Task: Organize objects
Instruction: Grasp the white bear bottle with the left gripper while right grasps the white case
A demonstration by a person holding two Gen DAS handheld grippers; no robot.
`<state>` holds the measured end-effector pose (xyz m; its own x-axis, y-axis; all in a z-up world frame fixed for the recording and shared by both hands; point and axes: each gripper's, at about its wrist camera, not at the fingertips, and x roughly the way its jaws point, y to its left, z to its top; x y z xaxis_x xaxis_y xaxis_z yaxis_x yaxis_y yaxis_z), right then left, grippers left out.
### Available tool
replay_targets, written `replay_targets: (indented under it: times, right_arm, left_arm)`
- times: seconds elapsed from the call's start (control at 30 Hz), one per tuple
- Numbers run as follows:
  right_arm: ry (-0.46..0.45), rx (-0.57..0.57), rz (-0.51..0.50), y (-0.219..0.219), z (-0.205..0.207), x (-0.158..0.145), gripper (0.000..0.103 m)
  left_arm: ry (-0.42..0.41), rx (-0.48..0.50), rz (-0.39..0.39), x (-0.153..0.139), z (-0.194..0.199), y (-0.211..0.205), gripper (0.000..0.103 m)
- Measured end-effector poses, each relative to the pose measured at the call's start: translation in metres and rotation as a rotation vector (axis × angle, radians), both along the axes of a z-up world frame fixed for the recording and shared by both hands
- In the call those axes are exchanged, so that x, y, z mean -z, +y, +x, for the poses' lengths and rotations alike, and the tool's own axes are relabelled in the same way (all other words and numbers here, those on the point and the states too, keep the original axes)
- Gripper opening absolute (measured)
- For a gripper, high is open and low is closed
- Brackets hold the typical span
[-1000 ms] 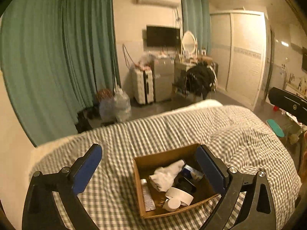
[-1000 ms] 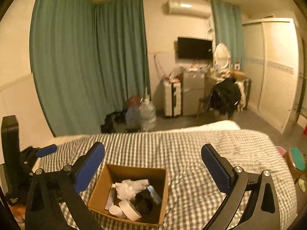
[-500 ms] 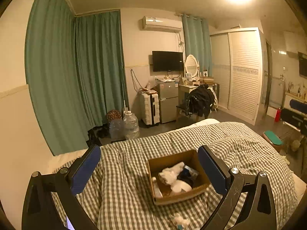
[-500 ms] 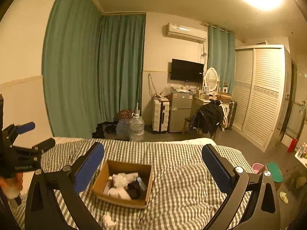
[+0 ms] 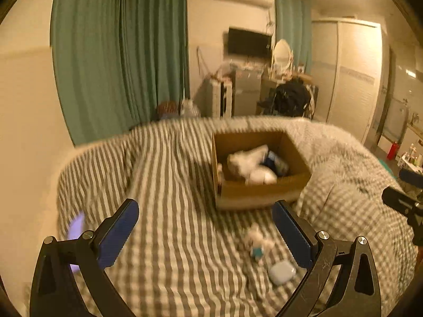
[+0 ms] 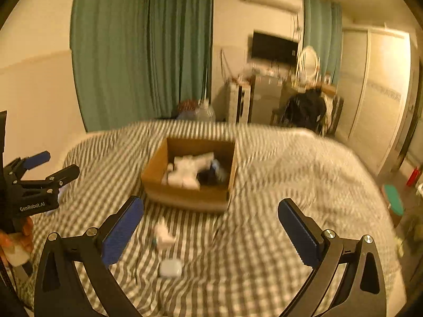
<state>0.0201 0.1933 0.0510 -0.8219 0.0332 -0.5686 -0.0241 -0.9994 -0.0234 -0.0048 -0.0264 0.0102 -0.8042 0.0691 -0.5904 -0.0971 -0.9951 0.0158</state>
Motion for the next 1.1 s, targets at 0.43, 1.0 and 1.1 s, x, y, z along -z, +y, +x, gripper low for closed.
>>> replay_targets:
  times: [0.43,1.0,1.1]
  right_arm:
    - [-0.388,-0.203,0.088,-0.041,-0.063,0.172,0.091]
    - [-0.544,-0.299,0.044,-0.057,-0.076,0.218,0.053]
    - [-0.456,-0.264,0.018,-0.043,-0.064,0.194,0.053]
  left_arm:
    - [-0.267,0.057,-0.131,0.132,-0.018,0.027,0.103]
    - [-0.309,0.046,-0.167,0.139,-0.03,0.028,0.103]
    - [-0.313,0.047,-0.205,0.141,-0.033,0.038,0.103]
